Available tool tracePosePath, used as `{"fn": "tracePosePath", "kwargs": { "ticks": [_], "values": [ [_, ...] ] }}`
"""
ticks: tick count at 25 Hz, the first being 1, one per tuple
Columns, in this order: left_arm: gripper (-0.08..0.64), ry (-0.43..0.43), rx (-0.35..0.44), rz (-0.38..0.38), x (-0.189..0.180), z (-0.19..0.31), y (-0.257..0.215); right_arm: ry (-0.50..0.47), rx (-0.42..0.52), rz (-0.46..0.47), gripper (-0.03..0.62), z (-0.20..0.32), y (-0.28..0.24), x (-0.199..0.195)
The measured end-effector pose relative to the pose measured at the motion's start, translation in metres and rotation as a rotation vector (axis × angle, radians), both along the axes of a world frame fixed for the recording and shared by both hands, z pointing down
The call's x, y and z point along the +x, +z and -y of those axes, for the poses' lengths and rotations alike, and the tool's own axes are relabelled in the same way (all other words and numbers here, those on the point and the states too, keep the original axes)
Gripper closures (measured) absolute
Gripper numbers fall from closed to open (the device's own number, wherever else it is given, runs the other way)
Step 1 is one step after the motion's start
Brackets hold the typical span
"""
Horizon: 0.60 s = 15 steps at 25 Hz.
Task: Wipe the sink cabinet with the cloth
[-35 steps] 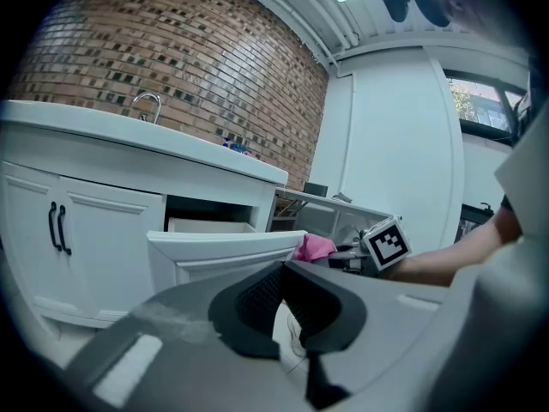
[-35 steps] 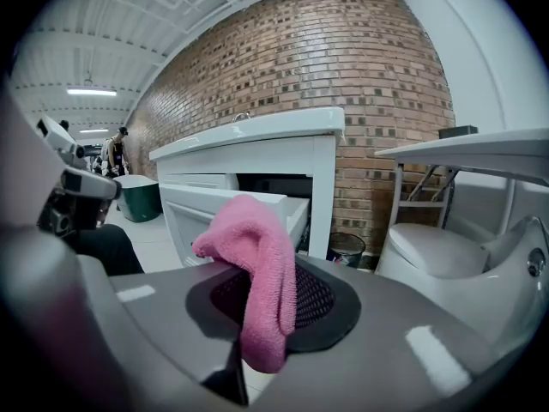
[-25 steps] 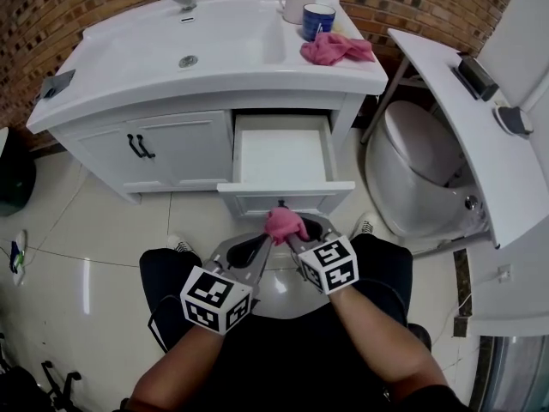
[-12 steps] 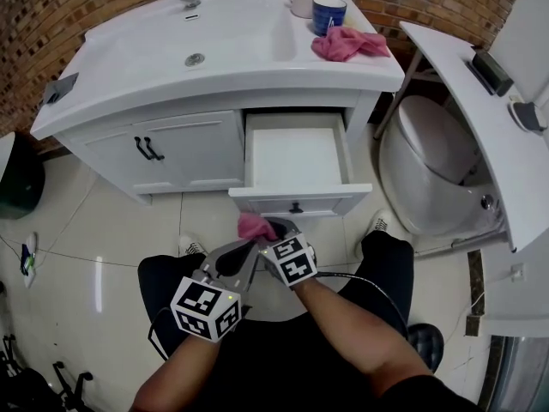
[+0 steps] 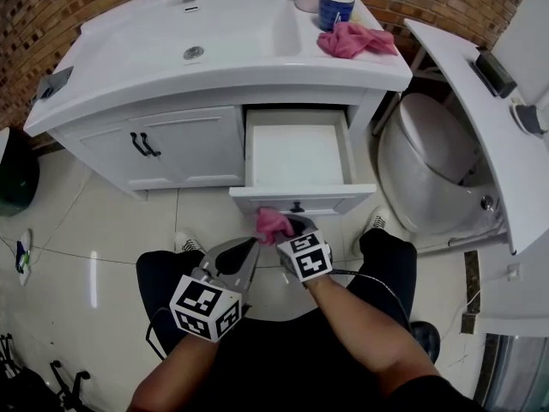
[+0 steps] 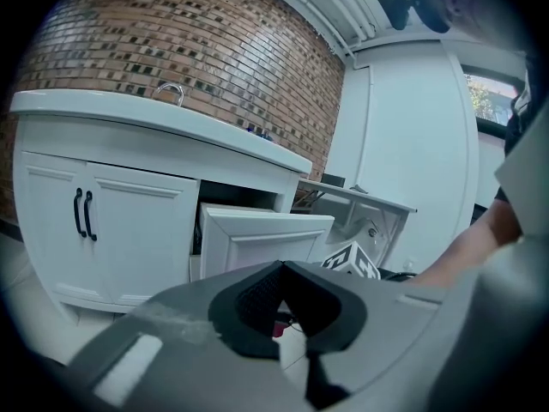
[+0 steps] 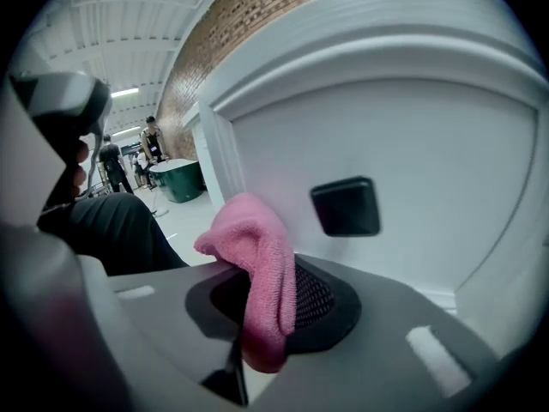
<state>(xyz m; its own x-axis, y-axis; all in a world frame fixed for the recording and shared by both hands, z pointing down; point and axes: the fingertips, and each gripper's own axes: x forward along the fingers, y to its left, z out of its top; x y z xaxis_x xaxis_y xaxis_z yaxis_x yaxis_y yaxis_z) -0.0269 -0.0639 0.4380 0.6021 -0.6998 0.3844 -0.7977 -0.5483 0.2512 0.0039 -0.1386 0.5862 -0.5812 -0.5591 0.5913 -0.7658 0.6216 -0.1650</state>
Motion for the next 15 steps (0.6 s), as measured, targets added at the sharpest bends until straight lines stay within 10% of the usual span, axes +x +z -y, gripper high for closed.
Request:
{"fn": "tracePosePath", "kwargs": {
  "ticks": [15],
  "values": [
    [0.554, 0.059, 0.027, -0.025, 0.038, 0.001, -0.012, 0.230, -0.014, -0.113, 0.515, 0.015, -0.002, 0.146]
  ]
}}
